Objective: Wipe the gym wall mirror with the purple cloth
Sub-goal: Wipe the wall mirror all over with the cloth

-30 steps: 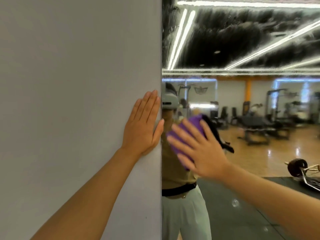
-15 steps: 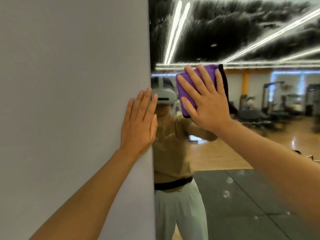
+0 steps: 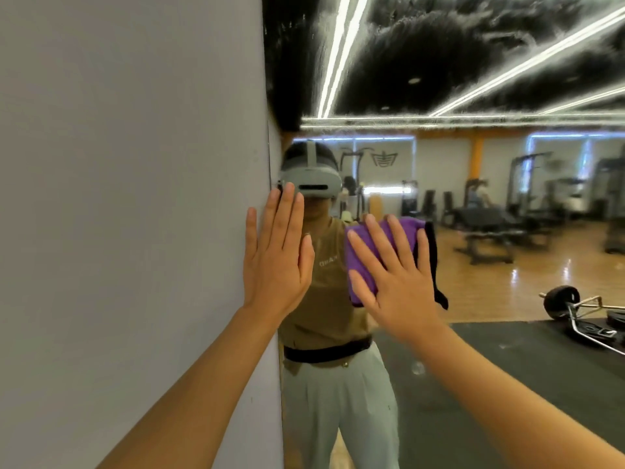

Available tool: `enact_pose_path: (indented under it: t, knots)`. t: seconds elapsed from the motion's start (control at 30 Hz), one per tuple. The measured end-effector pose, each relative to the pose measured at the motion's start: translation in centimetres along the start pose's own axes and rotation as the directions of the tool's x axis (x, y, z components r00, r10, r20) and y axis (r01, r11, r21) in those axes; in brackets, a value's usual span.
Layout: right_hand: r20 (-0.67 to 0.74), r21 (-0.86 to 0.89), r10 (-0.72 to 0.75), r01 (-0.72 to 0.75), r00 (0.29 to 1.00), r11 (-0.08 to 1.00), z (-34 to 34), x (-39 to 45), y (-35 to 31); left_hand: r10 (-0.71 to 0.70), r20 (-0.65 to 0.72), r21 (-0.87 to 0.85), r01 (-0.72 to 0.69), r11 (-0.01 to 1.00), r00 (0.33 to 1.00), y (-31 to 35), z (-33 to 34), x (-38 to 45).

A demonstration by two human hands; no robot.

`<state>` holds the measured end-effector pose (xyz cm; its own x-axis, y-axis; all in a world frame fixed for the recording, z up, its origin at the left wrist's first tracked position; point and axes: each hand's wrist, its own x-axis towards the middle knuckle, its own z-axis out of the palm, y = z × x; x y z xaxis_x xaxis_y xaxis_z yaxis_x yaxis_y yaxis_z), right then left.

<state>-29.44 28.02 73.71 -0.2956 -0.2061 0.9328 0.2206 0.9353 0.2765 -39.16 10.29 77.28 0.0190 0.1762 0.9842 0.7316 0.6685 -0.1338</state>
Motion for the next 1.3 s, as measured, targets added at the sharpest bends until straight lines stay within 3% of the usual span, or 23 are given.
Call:
enact_pose_path:
  t: [0.2,0.3,0.5,0.63,0.9,1.07,1.3]
  knots:
    - [-0.082,-0.028,0.118,-0.12,0.99,0.992,-1.5,9.1,3.3,-0.031,0.012,0.015,0.03,0.999,0.999,1.2,0.4,0.3]
    - [-0.049,-0.009,0.127,-0.127,0.991,0.992,-1.0,3.7,2.5,-0.057,0.018,-0.003,0.057,0.998,0.998,2.0,0.6,0.2]
    - [0.156,-0.052,0.085,-0.078,0.984,0.996,0.1,-10.6,3.1,-0.099,0.023,-0.028,0.1,0.995,0.995,2.9,0.7,0.0]
    - [0.148,-0.029,0.04,-0.036,0.988,0.999,-0.6,-7.8,4.5,-0.137,0.03,-0.015,0.137,0.99,0.99,3.7,1.1,-0.1]
    - [-0.024,-0.04,0.152,-0.153,0.988,0.987,-2.1,2.7,9.2,-0.127,0.055,0.05,0.124,0.991,0.99,4.0,1.3,-0.1]
    - [-0.043,-0.021,0.179,-0.18,0.983,0.983,-1.2,-1.5,8.2,-0.148,0.045,0.046,0.146,0.988,0.988,4.4,1.5,-0.1]
    - [0.062,-0.05,0.118,-0.115,0.991,0.992,-0.6,-8.9,8.5,-0.089,0.047,0.033,0.087,0.996,0.995,6.9,2.0,-0.1]
